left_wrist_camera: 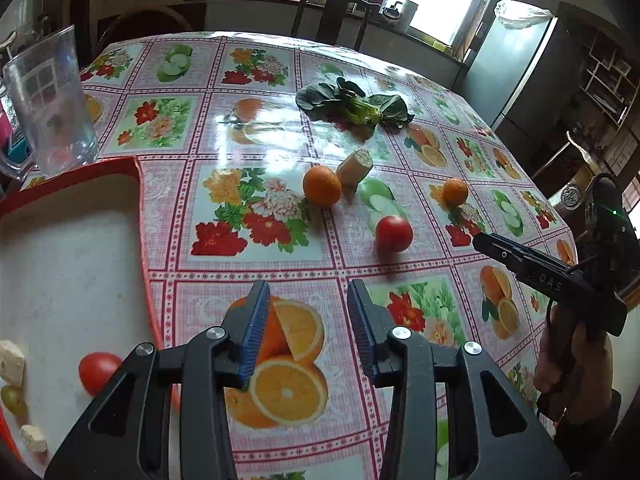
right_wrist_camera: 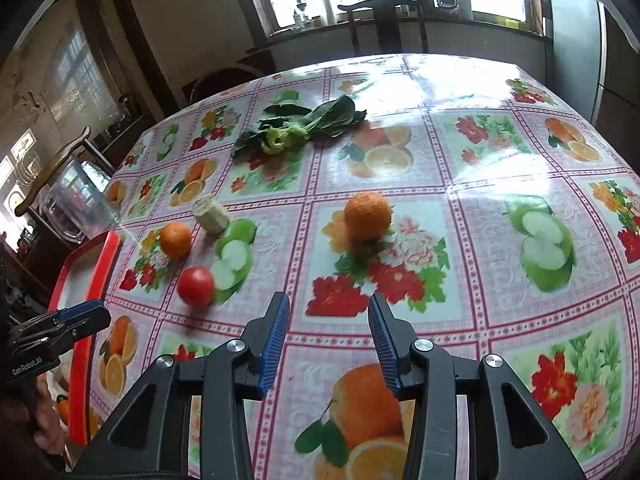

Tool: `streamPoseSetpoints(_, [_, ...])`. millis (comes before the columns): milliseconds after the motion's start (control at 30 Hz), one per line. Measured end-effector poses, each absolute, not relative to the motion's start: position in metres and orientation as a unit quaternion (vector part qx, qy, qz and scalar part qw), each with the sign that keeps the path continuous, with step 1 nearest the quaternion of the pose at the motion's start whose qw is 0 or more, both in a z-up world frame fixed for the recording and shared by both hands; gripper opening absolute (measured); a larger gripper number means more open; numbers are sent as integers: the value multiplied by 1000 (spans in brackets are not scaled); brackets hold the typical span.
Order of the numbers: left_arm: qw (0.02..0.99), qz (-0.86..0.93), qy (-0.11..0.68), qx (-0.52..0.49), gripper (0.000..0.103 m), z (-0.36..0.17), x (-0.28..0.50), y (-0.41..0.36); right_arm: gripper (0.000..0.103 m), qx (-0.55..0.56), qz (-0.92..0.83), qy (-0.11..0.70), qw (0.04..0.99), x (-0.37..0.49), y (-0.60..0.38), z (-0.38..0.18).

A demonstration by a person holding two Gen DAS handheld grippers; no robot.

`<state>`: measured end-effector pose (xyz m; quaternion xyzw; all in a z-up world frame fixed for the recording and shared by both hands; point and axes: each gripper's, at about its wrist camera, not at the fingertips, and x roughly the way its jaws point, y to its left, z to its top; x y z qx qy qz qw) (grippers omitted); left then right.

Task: Organize fruits
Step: 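Move both open tools back over the table toward the oranges, then grasp an orange with the left tool while the right tool grasps another orange, then carry both held oranges over the tray with both tools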

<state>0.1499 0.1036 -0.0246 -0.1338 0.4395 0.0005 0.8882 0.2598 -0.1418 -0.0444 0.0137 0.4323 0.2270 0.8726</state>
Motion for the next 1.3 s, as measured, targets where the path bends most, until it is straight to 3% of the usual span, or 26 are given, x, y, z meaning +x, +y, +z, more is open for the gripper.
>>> streamPoseSetpoints(500, [880,10,466,-98,38,-45,246,89,52,-11,191,415,889,315,-127,-60])
streamPoseSetpoints(567, [877,10,471,-96,38,-51,254,88,48,-8,191,414,890,320,-127,-59])
streamPoseSetpoints(600, [882,12,462,-88,38,-51,255,86,35,-7,191,414,890,321,-128,-59])
streamPoseSetpoints(667, [885,10,459,-80,37,-52,258,84,33,-6,193,414,890,322,-128,-59])
streamPoseSetpoints(733, [887,12,456,-77,30,-52,257,84,33,-12,195,412,890,317,-127,-58])
streamPoseSetpoints(1300, [900,6,422,-110,30,-24,171,93,32,8,290,403,868,222,-115,-18])
